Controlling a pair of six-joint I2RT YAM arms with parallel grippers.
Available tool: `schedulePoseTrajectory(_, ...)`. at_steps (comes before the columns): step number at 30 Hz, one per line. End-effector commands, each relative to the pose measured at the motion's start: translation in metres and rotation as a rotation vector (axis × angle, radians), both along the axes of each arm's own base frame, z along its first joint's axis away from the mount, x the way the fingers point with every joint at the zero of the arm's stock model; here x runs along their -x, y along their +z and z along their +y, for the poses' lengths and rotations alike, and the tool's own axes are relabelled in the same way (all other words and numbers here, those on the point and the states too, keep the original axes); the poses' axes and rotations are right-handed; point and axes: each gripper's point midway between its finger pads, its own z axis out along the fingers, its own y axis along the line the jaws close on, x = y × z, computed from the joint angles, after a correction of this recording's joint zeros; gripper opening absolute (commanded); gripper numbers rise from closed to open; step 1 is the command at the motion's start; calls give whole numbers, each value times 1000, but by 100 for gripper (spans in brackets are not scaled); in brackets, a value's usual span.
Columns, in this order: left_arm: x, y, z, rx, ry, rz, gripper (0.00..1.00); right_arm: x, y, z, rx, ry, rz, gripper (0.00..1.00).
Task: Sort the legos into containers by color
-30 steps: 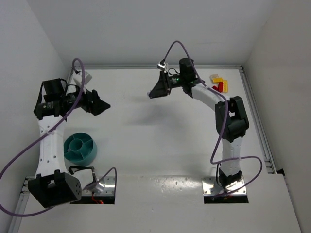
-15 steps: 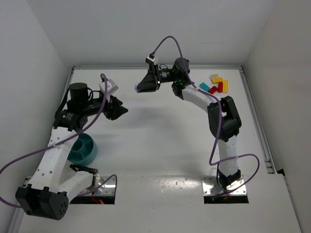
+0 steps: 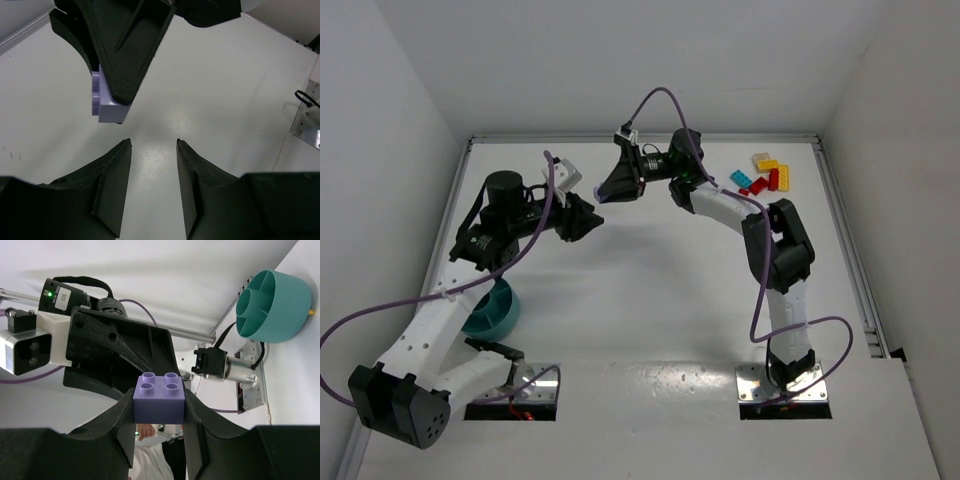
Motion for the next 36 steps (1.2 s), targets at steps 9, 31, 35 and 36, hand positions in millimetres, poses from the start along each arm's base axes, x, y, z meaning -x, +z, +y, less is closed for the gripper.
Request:
schedulePoseTrajectory(9,-25,10,5,27,115,-49,44,20,21,0,-45,24,-64,0)
schedulePoseTrajectory(31,-25,11,-2,66,96,-47,39,32,11,13,4,51,25,0)
schedulePoseTrajectory(35,-25,18,-4,74,85,-63,48,32,11,13,4,51,25,0)
schedulePoseTrajectory(36,-25,18,-4,74,85,-63,48,32,11,13,4,51,25,0)
